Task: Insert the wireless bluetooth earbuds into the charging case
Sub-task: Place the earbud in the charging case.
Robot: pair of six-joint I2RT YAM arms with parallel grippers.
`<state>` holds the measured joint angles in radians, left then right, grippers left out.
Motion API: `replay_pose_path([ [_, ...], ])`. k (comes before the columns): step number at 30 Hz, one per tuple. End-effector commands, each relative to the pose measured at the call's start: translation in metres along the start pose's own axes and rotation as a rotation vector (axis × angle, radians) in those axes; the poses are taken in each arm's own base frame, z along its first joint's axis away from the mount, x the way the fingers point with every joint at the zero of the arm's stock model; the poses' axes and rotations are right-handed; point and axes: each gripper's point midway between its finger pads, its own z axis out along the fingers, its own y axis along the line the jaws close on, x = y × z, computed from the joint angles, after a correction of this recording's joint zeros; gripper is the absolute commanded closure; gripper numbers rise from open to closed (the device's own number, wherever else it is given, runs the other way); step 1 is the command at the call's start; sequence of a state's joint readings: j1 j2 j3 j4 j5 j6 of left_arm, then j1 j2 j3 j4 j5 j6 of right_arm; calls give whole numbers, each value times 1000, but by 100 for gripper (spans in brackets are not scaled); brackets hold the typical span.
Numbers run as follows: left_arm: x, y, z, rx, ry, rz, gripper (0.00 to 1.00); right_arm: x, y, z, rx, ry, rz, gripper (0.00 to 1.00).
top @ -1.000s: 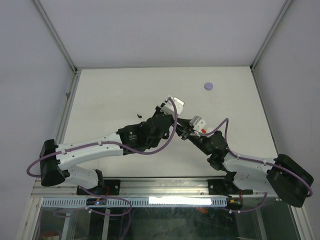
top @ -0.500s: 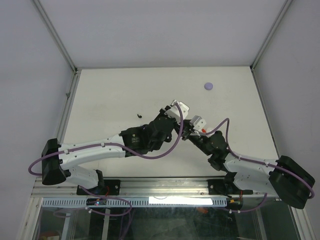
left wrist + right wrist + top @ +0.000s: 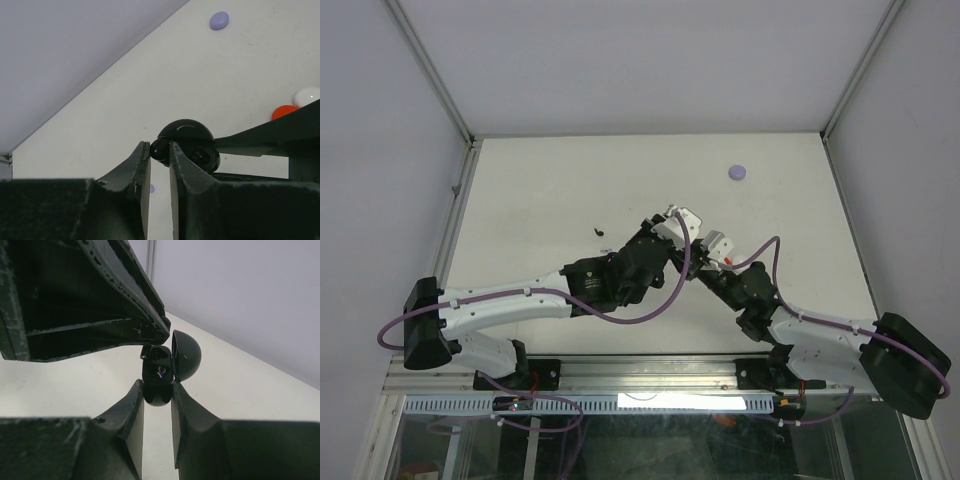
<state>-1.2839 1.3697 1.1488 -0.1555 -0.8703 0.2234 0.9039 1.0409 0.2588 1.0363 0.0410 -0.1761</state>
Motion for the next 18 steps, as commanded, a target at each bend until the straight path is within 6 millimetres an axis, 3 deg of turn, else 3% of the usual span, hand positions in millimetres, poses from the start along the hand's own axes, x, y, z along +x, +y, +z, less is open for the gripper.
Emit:
replay_pose_path([
  [1, -6, 2, -1, -26, -22, -5, 89, -42, -4, 7, 18, -130, 25, 100],
  [18, -6, 2, 3, -53, -36, -12, 89, -45, -2, 4, 7, -142, 29, 100],
])
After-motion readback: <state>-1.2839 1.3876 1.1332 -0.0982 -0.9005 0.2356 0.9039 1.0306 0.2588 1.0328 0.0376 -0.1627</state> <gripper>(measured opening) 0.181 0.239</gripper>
